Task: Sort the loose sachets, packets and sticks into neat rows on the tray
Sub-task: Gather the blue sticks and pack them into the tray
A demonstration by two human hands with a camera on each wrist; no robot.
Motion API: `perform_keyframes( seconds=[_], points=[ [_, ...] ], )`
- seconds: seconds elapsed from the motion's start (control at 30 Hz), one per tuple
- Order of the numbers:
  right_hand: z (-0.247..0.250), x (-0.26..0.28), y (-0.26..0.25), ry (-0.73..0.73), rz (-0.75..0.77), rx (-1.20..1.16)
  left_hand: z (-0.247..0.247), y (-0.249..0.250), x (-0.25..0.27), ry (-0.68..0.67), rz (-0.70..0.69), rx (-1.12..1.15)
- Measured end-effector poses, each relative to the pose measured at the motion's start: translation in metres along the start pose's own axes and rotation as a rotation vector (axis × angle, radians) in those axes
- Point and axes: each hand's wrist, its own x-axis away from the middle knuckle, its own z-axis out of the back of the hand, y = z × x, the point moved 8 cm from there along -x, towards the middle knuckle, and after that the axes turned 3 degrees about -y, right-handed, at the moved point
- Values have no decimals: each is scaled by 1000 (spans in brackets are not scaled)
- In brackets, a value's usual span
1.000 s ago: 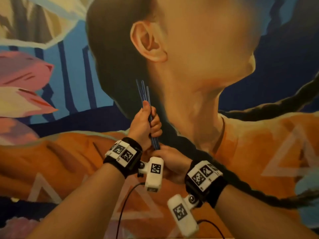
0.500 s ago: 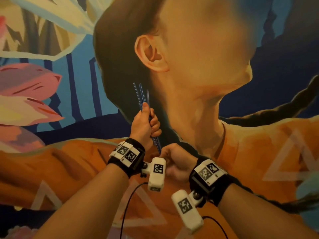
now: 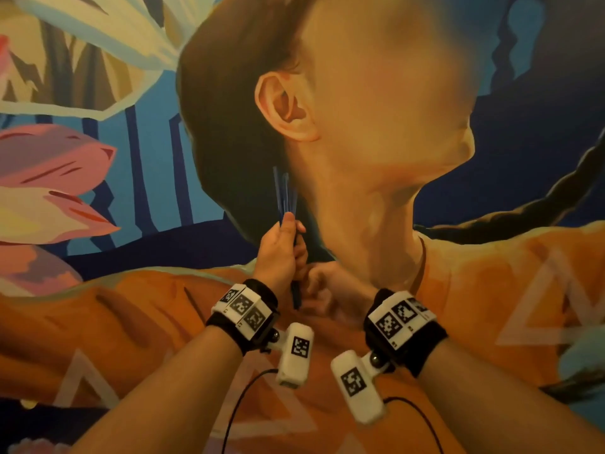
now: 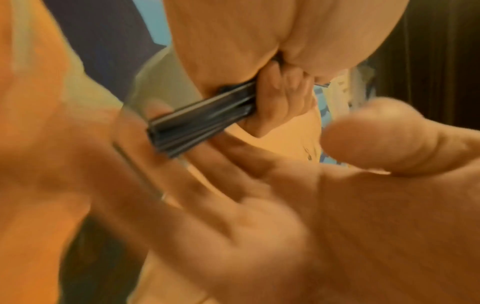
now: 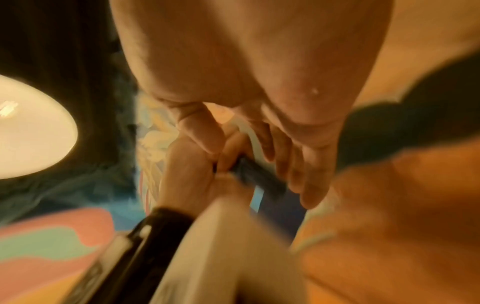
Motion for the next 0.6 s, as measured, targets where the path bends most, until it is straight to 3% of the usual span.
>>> perform_keyframes(
  seconds=[0.13,0.2,0.27,0.33,0.4,0.6],
  points=[
    [47,4,-93,417,451,241,3,9,2,-133,42,-254],
    [47,15,-134,540,588,459,-2,17,5,-226,50,-369],
    [34,13,-151,553,558,668,-8,24,5,-323,22,-566],
    [23,3,-149,480,458,670,-12,31,1,-391,-37,-834],
    [19,-3,-139,436,382,611,-10,39,-5,-386,-82,-1015],
    [10,-3,-121,285,276,802,5,64,-17,-321,-165,-1510]
  ],
)
